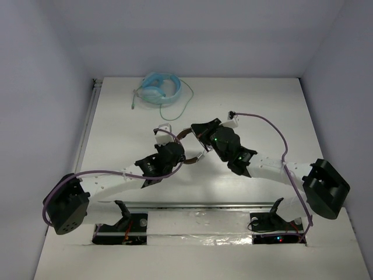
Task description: Wrap the headphones
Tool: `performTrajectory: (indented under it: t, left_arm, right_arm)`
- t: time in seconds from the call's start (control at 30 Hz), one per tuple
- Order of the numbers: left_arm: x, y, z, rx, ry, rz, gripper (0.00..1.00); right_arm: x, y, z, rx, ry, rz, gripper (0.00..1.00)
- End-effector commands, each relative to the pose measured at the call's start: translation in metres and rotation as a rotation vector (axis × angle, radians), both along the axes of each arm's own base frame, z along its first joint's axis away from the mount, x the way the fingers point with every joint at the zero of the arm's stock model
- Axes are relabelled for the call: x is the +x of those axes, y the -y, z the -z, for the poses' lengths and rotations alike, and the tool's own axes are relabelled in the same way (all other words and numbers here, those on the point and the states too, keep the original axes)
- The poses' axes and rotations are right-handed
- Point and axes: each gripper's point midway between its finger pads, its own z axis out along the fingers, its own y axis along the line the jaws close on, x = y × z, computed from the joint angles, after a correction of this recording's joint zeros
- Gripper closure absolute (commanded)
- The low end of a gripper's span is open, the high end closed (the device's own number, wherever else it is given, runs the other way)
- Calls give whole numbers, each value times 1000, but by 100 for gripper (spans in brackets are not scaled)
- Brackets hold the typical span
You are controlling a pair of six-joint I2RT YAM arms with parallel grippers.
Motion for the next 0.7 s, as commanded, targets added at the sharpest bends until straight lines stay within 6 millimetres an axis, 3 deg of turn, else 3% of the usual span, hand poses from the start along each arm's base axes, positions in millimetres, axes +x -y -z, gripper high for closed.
performTrajectory:
  t: [0.0, 0.17, 0.33, 0.5, 0.67]
  left_arm:
    - [-9, 28, -10, -79, 4, 69, 100]
    - [-8, 30, -6, -55, -8, 58, 100]
    - [-6, 35, -6, -28, -21, 68, 100]
    - [-7, 38, -15, -35, -25, 84, 100]
    - [-12, 42, -17, -56, -46, 112, 100]
  right_arm:
    - [21, 13, -51, 218, 72, 160, 95]
    - [30, 26, -41, 247, 26, 246, 92]
    - [38, 16, -38, 175, -8, 249, 85]
    - [40, 15, -16, 100, -41, 254, 71]
    - [43, 12, 2, 30, -77, 239, 69]
